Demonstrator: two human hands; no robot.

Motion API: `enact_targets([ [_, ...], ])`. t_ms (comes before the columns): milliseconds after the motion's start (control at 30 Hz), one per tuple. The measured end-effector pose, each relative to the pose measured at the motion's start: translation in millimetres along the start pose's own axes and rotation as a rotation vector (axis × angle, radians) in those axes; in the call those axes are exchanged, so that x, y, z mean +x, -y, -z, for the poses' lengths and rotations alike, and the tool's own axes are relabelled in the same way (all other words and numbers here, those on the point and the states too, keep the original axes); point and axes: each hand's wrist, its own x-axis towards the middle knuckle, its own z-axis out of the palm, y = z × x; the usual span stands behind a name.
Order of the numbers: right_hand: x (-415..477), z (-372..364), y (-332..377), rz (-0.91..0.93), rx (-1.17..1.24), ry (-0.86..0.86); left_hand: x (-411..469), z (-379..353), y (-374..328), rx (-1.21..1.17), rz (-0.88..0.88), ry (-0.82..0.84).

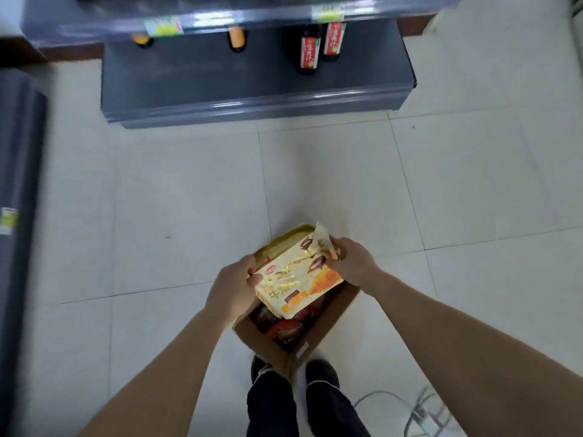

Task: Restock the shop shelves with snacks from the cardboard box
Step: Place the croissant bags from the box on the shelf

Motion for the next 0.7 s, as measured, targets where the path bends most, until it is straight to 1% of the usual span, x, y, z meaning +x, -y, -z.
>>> enact_targets([
  [100, -32, 18, 36, 0.061, 0.08, 0.027, -34, 47, -5, -0.1, 0.046, -0.044],
  [167, -52, 29, 60, 0.1, 0.133, 0.095, -56, 77, -5, -0.209, 0.1, -0.074],
  [267, -83, 40, 99, 0.168, 0.139, 0.172, -92, 115, -4, -0.479, 0.2, -0.188],
  [367, -111, 41, 139, 0.265, 0.153, 0.156, -132, 147, -5, -0.717, 0.284, -0.368],
  [467, -138, 36, 181, 0.316, 0.19, 0.139, -173, 173, 4, -0.971, 0.371, -0.432],
  [600, -177, 21, 237, 0.383, 0.206, 0.212, -229, 196, 27, -1.06, 0.404, -0.474],
  [700, -211, -1, 274, 0.445, 0.202, 0.229, -271, 212, 41, -1.186, 0.378, -0.513],
])
